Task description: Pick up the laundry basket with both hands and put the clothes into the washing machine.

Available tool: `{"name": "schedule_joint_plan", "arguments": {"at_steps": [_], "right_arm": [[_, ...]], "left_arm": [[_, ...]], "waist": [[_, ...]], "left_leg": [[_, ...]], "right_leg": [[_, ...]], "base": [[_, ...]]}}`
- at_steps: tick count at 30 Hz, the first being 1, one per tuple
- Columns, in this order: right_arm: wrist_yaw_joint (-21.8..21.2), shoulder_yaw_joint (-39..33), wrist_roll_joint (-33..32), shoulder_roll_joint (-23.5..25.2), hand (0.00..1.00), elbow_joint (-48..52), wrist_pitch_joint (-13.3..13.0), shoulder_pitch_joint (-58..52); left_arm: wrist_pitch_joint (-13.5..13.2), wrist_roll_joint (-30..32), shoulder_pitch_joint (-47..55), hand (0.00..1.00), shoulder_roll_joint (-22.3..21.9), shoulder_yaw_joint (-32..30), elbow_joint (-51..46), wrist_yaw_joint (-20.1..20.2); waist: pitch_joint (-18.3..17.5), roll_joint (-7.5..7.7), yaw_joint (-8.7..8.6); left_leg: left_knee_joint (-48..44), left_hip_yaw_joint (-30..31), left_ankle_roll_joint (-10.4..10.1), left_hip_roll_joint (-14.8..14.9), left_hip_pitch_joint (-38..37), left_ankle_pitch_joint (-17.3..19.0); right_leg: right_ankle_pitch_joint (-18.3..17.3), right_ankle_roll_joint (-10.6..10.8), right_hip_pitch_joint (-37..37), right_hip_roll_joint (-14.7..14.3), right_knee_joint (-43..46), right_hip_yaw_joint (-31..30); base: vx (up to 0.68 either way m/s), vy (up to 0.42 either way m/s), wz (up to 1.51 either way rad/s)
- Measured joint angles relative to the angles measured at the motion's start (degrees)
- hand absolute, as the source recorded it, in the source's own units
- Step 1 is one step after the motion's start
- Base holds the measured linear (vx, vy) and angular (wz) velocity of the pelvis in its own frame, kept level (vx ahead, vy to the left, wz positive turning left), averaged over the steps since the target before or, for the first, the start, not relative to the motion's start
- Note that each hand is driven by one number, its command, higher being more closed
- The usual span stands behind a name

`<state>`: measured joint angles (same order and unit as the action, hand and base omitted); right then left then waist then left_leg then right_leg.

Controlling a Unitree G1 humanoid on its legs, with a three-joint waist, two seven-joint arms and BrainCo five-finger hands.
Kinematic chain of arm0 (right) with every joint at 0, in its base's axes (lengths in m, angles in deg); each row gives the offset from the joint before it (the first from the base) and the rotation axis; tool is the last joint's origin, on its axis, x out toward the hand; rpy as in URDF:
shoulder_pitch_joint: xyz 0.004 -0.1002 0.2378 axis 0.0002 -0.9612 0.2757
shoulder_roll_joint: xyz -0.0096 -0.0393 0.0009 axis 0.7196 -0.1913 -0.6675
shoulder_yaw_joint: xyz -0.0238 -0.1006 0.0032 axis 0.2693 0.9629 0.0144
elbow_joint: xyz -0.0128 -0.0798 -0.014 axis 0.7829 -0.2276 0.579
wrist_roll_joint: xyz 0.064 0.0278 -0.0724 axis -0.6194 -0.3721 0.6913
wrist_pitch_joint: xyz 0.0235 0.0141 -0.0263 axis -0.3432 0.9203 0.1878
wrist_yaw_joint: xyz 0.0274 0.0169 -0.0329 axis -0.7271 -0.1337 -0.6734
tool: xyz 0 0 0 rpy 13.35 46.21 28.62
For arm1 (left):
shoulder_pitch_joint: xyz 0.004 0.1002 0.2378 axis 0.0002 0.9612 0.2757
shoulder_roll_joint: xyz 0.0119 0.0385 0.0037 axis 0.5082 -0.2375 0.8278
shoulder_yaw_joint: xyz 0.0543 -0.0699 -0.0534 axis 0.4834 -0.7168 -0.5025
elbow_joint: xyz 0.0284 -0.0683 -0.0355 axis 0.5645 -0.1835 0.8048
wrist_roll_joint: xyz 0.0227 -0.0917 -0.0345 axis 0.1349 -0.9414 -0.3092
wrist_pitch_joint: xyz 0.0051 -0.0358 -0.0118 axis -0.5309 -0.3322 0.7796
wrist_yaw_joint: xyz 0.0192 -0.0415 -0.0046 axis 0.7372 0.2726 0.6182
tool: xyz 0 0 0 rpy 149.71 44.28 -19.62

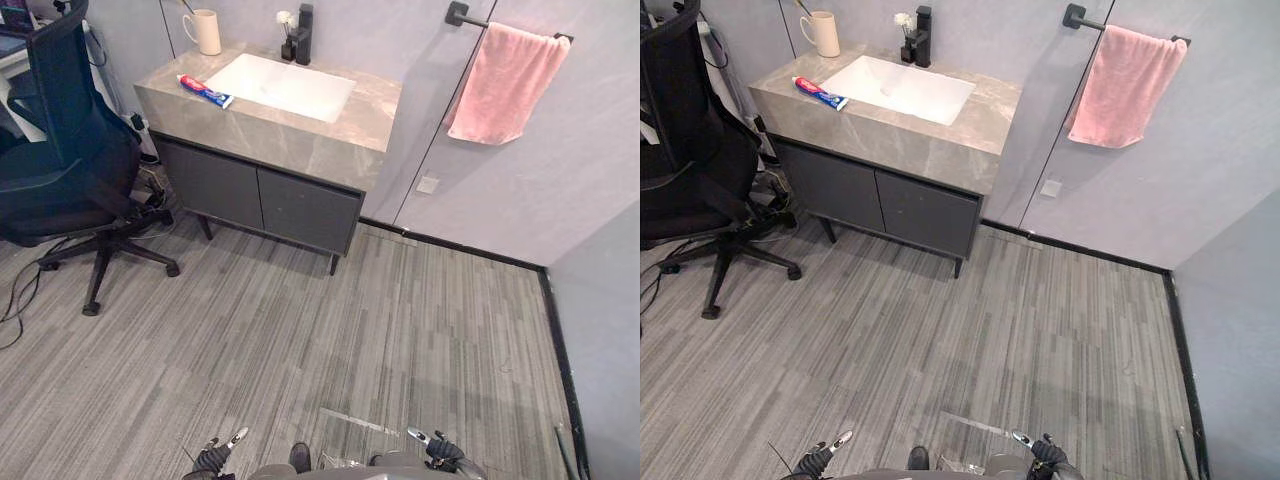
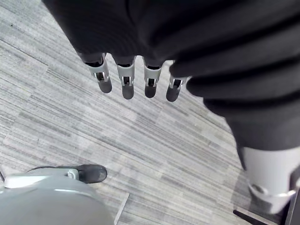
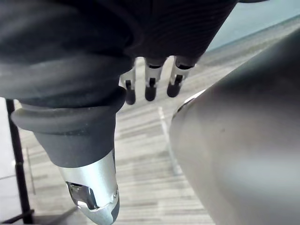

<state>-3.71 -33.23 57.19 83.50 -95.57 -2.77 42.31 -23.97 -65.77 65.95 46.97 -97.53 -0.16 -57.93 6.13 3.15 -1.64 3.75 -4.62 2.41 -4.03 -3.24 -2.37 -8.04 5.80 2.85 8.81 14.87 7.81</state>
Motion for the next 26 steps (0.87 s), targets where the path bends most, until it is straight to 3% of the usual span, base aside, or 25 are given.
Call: {"name": "schedule_joint_plan", "arguments": {"at_steps": [2,8,26], "right_arm": [[0.02,-0.01,-0.01,0.01,0.00,-0.46,0.02,-0.03],[0.07,1.21,-0.18,-1.49,0.00,-0.98,-0.05,-0.22],[0.05,2.97,0.42,-1.94,0.00,-3.78,0.02,0.22]], "left_arm": [[-0.01,-0.02,0.31,0.00,0.02,0.02,0.01,-0.01],[-0.19,-0.06,0.83,0.00,-1.39,0.56,0.20,-0.10],[-0.60,-3.04,1.41,0.00,-0.87,1.32,0.72,0.09]], "waist": [[-0.91,0.43,-0.01],[-2.69,-1.77,0.21],[-3.53,-1.09,0.76]], "left_leg": [[0.35,-0.13,-0.01,-0.72,-0.08,0.01],[2.14,-0.40,-1.20,0.26,-0.71,-0.78],[2.17,-0.60,-2.11,0.51,0.30,-0.91]], "right_leg": [[4.64,-0.98,-0.88,-0.71,-3.70,-0.24],[4.36,-1.37,-3.67,-2.52,-10.22,0.04],[6.95,-1.82,-5.65,-3.41,-15.72,1.30]], "base": [[0.06,-0.092,-0.07],[-0.01,-0.120,-0.10],[-0.01,-0.014,0.02]]}}
